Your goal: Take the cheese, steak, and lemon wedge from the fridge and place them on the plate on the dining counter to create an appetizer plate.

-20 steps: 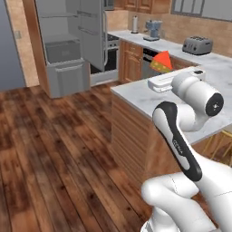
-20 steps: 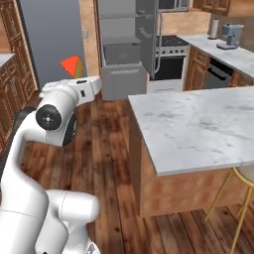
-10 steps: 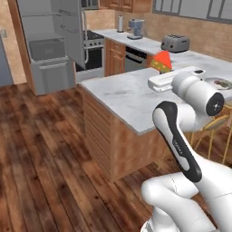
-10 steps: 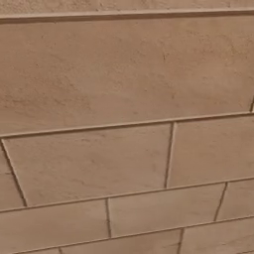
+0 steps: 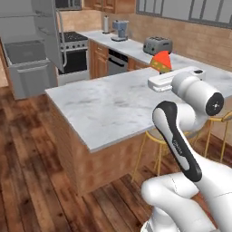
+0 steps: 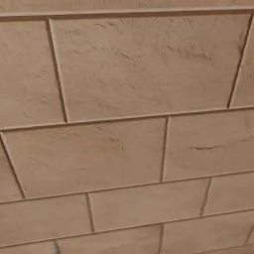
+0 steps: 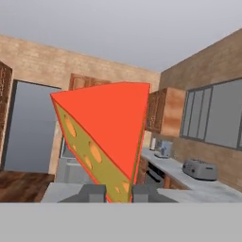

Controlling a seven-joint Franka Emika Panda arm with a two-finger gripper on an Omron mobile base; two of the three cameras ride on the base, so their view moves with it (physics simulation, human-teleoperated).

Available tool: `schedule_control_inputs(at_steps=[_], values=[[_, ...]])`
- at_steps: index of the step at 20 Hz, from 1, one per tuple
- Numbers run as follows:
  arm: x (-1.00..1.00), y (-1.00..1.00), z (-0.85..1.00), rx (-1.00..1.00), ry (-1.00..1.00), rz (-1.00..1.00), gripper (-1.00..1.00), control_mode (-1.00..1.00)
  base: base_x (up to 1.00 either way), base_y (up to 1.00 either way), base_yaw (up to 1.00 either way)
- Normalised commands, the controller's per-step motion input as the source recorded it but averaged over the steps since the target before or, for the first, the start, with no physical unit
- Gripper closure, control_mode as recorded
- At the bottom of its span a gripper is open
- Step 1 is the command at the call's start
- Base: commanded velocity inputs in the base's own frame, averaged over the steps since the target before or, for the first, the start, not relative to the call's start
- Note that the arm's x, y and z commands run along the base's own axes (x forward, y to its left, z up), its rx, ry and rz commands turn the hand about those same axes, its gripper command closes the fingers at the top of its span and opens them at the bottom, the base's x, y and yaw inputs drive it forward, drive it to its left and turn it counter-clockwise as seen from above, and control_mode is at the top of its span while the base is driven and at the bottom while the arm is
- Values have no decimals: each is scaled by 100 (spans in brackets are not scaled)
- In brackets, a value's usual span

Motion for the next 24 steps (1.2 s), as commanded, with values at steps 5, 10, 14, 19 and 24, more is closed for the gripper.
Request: schedule_control_inputs(at_steps=[5, 10, 14, 19, 24], values=[[0, 0, 0, 0, 0, 0, 100, 100, 26, -95, 0], [0, 0, 0, 0, 0, 0, 100, 100, 27, -89, 0], [0, 0, 0, 0, 0, 0, 100, 100, 26, -88, 0], [0, 0, 0, 0, 0, 0, 100, 100, 24, -84, 0], [0, 0, 0, 0, 0, 0, 100, 100, 47, -54, -1]])
